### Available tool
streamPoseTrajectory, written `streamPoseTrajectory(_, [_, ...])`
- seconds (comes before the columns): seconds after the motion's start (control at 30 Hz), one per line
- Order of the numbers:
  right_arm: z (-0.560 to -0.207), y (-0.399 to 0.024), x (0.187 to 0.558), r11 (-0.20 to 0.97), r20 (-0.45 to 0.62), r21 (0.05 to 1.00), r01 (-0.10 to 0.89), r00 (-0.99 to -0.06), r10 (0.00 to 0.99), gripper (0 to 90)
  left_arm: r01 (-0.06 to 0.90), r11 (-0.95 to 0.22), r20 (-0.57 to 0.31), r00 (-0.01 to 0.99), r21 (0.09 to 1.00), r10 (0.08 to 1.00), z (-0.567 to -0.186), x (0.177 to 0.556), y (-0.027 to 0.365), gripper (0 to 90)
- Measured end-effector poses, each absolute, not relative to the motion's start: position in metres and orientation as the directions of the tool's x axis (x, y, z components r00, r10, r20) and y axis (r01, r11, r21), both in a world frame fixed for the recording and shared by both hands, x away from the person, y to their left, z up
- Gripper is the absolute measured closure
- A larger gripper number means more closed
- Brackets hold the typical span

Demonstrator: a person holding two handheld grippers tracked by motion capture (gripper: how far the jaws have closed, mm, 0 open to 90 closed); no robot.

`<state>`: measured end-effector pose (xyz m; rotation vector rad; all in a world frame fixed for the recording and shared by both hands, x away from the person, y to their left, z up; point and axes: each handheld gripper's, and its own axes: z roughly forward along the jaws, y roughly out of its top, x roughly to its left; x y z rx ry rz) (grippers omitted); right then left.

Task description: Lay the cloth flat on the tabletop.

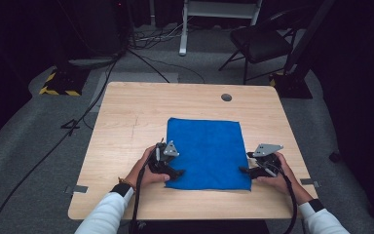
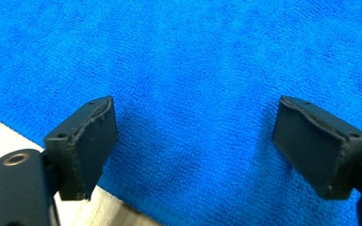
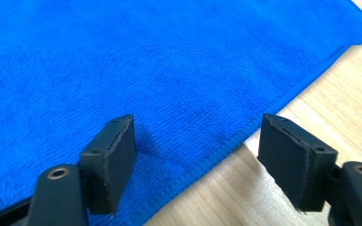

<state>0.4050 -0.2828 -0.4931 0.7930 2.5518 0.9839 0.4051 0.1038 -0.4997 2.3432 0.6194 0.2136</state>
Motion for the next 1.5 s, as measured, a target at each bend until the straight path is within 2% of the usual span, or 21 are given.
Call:
streamPoseTrajectory(0.17, [-0.497,-0.288,0.417,0.579,-0.005,0.699,0.419,-0.807,0.59,25.1,0.365,-0.625,-0.018,0.872,0.69,0.489,-0.503,0.412,0.105,13.5])
streamPoseTrajectory(0.37, [-0.498,-0.293,0.43,0.56,-0.001,0.705,0.436,-0.788,0.616,25.2,0.364,-0.624,-0.017,0.872,0.691,0.49,-0.503,0.419,0.107,13.6])
streamPoseTrajectory(0.5, [-0.495,-0.291,0.438,0.584,-0.002,0.682,0.44,-0.798,0.602,28.5,0.381,-0.64,-0.014,0.866,0.667,0.5,-0.499,0.42,0.107,15.6])
streamPoseTrajectory(0.63, [-0.491,-0.288,0.442,0.603,-0.043,0.675,0.426,-0.793,0.608,32.8,0.403,-0.638,0.008,0.842,0.656,0.54,-0.496,0.424,0.112,16.0])
streamPoseTrajectory(0.77, [-0.484,-0.289,0.442,0.578,-0.038,0.696,0.426,-0.782,0.622,33.4,0.415,-0.606,0.025,0.812,0.678,0.583,-0.49,0.431,0.119,16.6])
streamPoseTrajectory(0.83, [-0.478,-0.285,0.438,0.573,-0.044,0.711,0.407,-0.788,0.614,33.8,0.398,-0.593,0.071,0.787,0.7,0.613,-0.487,0.434,0.122,17.5])
streamPoseTrajectory(0.93, [-0.472,-0.273,0.429,0.57,-0.038,0.733,0.372,-0.814,0.58,35.3,0.389,-0.592,0.111,0.765,0.706,0.635,-0.487,0.436,0.124,19.5])
streamPoseTrajectory(1.03, [-0.469,-0.257,0.42,0.58,-0.024,0.741,0.339,-0.849,0.527,38.8,0.442,-0.567,0.024,0.773,0.695,0.633,-0.485,0.445,0.128,17.8])
streamPoseTrajectory(1.17, [-0.466,-0.237,0.411,0.588,-0.027,0.75,0.303,-0.874,0.484,40.0,0.458,-0.499,-0.012,0.746,0.735,0.666,-0.479,0.455,0.134,19.0])
streamPoseTrajectory(1.27, [-0.462,-0.218,0.405,0.584,-0.029,0.764,0.274,-0.89,0.455,40.6,0.452,-0.496,0.01,0.732,0.741,0.682,-0.477,0.46,0.136,20.0])
streamPoseTrajectory(1.5, [-0.463,-0.164,0.394,0.605,-0.068,0.772,0.194,-0.921,0.383,44.1,0.495,-0.451,-0.04,0.705,0.743,0.708,-0.477,0.479,0.141,19.2])
